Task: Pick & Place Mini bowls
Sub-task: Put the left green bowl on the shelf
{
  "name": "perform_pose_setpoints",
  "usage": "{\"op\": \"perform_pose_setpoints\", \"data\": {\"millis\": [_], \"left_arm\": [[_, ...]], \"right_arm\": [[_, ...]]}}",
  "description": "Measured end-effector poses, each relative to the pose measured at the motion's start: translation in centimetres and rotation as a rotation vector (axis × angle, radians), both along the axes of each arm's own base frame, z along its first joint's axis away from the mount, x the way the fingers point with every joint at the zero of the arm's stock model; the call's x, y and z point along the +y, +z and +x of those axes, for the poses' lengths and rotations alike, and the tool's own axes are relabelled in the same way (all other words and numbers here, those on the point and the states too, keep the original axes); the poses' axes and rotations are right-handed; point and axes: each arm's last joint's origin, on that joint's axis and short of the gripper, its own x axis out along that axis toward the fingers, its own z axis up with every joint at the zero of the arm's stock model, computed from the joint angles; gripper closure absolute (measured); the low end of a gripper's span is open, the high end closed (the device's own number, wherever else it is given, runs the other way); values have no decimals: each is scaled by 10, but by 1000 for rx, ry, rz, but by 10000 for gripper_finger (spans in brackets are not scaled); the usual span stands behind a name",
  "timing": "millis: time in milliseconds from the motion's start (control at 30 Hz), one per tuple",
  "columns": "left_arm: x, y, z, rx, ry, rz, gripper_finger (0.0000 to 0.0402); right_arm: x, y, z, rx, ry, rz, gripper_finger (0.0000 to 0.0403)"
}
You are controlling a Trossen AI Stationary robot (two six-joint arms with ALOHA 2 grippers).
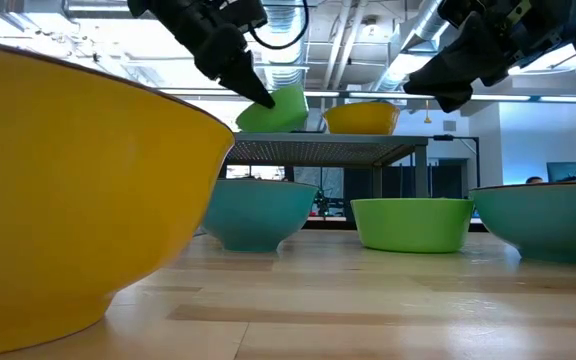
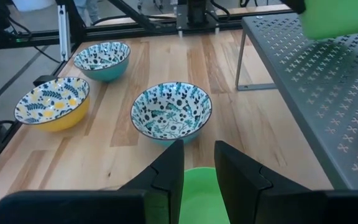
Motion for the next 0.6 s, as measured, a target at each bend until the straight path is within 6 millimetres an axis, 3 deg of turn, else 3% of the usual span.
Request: {"op": "perform_pose_setpoints", "data": {"millis": [600], "left_arm": [[8, 1, 0, -20, 19, -15, 366]], "right_arm": [[0, -1, 0, 6, 1, -1, 317]]}}
